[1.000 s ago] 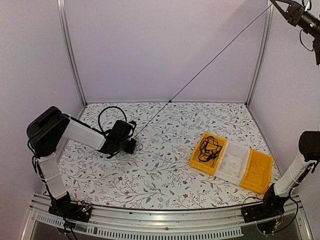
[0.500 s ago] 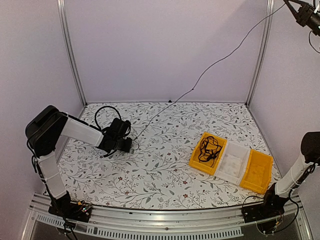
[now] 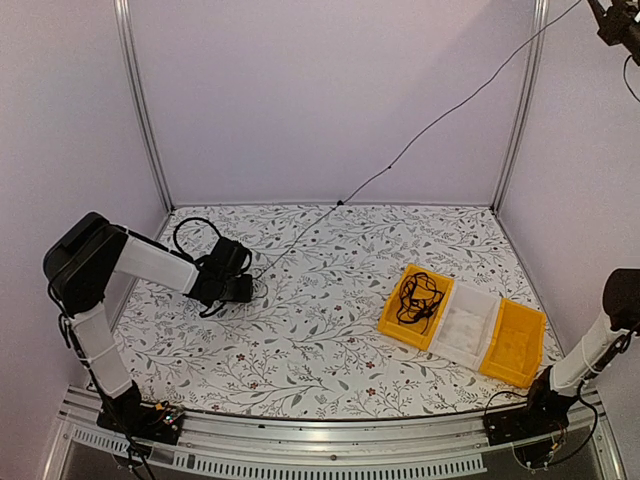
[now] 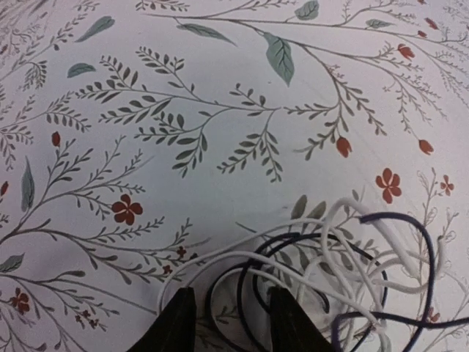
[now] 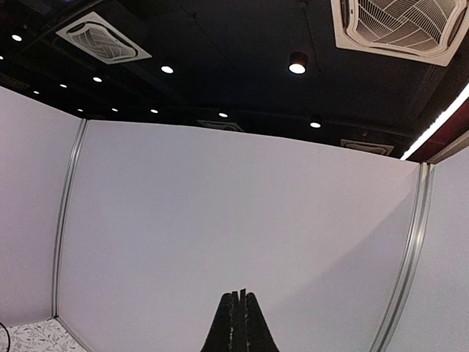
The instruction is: Untangle the cables
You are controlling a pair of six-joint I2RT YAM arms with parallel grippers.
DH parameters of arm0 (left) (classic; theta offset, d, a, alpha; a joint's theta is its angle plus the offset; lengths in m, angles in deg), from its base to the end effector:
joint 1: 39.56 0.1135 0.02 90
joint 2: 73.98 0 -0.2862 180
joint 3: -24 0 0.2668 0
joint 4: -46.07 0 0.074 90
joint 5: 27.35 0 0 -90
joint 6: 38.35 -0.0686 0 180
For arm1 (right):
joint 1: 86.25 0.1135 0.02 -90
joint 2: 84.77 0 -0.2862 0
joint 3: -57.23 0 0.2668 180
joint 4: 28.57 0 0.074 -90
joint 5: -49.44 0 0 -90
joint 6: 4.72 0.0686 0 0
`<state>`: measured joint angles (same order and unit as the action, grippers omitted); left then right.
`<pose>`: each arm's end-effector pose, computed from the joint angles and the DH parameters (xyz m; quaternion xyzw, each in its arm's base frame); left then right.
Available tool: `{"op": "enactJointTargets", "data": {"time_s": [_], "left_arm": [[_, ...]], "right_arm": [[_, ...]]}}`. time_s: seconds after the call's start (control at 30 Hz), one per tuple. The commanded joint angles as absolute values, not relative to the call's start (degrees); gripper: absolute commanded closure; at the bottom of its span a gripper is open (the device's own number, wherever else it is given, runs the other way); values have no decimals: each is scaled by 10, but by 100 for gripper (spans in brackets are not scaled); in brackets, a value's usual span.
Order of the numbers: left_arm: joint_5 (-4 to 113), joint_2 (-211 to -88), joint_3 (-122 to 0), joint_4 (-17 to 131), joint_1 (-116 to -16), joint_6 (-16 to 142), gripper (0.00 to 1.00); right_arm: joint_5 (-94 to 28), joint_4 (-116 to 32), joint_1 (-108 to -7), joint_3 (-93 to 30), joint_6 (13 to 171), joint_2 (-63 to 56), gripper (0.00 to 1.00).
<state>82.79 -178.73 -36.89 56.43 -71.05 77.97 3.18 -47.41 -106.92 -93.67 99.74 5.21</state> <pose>0.3246 -0.1711 0.0931 -0.0114 0.9385 -0.0005 0.3452 0.2425 -0.0408 0.7157 -0.2108 0.4620 0.1051 0.8550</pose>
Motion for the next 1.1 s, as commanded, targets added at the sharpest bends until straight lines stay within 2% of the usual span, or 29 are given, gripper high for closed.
{"op": "enactJointTargets", "data": {"time_s": [0.0,0.13,0.23,0.33,0.47,0.67,0.8,0.9,1.07], "left_arm": [[832,-1796,-330,696,-693,876,60],[822,-1802,-317,703,-693,921,60],[810,-1826,-316,710,-693,927,59],[805,-1837,-311,706,-693,928,58],[803,-1845,-322,711,-693,934,58],[797,-1835,-346,716,-696,919,58],[819,-1799,-357,713,-705,876,61],[830,-1765,-364,712,-709,862,61],[821,-1735,-373,717,-710,854,61]], "right_arm": [[-55,-448,-1073,-935,960,34,100],[-79,-433,-1074,-934,962,37,100],[-150,-396,-1074,-949,941,39,100],[-135,-375,-1074,-967,898,44,100],[-128,-411,-1074,-949,919,40,100],[-94,-415,-1074,-796,941,-9,100],[-1,-454,-1073,-698,920,-28,100],[38,-549,-1025,-653,878,-28,100],[-41,-686,-870,-572,642,-9,100]]}}
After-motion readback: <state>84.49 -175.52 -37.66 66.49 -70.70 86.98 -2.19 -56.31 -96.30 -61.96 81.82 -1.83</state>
